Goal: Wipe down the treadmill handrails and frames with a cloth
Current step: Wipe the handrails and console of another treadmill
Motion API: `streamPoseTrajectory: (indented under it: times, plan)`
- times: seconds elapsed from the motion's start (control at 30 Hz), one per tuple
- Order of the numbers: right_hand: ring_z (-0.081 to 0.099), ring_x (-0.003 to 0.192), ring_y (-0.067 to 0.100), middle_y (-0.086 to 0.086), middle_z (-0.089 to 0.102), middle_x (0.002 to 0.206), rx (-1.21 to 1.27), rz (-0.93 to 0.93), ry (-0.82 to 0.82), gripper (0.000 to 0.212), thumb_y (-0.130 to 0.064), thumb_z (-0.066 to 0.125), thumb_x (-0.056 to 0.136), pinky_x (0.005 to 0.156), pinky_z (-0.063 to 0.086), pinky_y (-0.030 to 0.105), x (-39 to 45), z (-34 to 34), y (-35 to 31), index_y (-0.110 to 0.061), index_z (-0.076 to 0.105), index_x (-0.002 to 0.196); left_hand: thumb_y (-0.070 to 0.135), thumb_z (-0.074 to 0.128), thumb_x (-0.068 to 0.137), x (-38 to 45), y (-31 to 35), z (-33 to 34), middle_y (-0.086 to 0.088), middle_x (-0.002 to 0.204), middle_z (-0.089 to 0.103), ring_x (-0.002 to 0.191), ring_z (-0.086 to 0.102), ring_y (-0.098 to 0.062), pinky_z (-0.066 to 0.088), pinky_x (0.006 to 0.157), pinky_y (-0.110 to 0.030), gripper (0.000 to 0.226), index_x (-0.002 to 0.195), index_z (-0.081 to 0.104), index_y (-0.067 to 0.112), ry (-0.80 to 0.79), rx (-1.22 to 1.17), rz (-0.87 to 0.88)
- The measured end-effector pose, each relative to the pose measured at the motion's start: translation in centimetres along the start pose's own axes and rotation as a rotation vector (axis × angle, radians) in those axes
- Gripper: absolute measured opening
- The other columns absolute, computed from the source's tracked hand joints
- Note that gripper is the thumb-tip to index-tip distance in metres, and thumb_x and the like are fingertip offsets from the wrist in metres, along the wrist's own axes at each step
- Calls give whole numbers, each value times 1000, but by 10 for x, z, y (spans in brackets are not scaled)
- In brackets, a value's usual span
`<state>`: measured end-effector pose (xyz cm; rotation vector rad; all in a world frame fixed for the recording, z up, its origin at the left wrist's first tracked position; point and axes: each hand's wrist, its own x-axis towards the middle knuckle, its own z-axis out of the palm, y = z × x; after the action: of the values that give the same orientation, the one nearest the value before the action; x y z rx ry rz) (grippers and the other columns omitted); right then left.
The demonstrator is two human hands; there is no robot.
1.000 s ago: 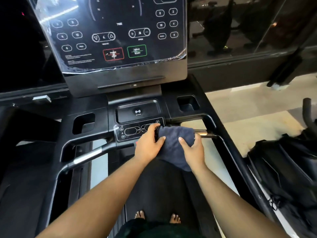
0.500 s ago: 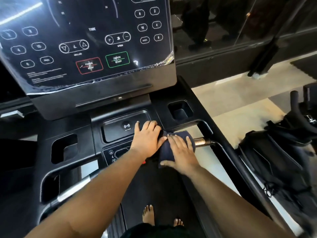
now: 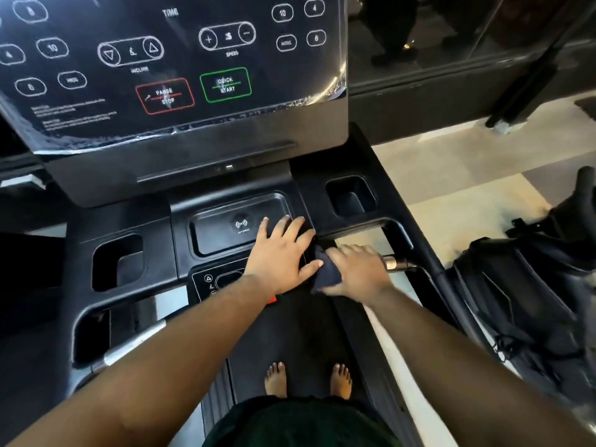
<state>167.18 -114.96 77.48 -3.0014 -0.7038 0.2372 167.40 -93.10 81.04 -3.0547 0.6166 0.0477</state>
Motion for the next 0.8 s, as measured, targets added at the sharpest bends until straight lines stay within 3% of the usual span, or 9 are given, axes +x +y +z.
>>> streamPoseTrajectory:
  times: [0.07,0.13,0.33,0.4,0.53,0.57,0.63,0.73,0.8]
  plan:
    - [63,104,22,-4,67,113,156,-74,-259,66,-79,68,70,82,48,38,16,-35,9,-33,51,115,73,26,95,0,3,-1,-4,165,31,153,26,-31,16,121,-65,75,155,37,30,-2,19,-26]
    - [62,100,22,-5,67,111,195,-118,-333,57,-79,68,71,77,47,36,24,-43,15,-37,47,104,73,25,95,0,5,-2,-5,165,31,153,25,-31,16,121,-65,76,155,38,29,-5,29,-50]
    - [59,116,24,-2,63,118,-91,77,183,75,-64,74,69,105,38,46,-21,30,4,-27,54,131,79,28,92,0,6,-2,-3,166,30,155,23,-30,15,122,-65,82,156,36,29,-12,26,-58]
    - [62,110,25,-2,66,114,-52,24,74,71,-67,73,68,96,44,44,-8,14,12,-27,55,124,81,26,91,-1,7,-2,-2,166,29,155,23,-29,14,122,-65,84,157,35,30,-13,29,-70]
    - [63,98,23,-3,67,111,203,-99,-427,64,-76,70,69,84,54,41,28,-38,29,-32,54,113,83,18,90,-1,9,-4,-1,167,29,155,23,-29,9,122,-68,87,158,34,31,-24,47,-85]
    - [63,97,22,-5,67,110,207,-101,-409,63,-76,69,69,82,53,39,29,-38,30,-33,54,112,83,18,89,-1,9,-5,-1,167,29,155,23,-29,9,122,-68,88,158,33,31,-24,46,-90]
    - [63,99,21,-7,67,108,119,-59,-165,63,-76,65,68,82,49,39,14,-17,28,-34,53,113,83,19,89,-1,9,-5,0,167,28,155,23,-28,8,122,-67,88,158,32,31,-31,41,-89]
    - [60,112,23,-4,64,115,-59,64,159,73,-64,71,67,101,41,44,-24,25,20,-28,55,128,83,22,90,0,8,-3,0,168,25,156,21,-28,10,122,-66,87,160,29,31,-43,51,-81]
    - [61,111,24,-3,65,115,-62,68,95,72,-64,72,67,98,43,44,-16,19,28,-28,55,127,83,23,91,0,8,-2,0,169,25,156,21,-28,12,122,-65,87,160,29,30,-37,42,-85]
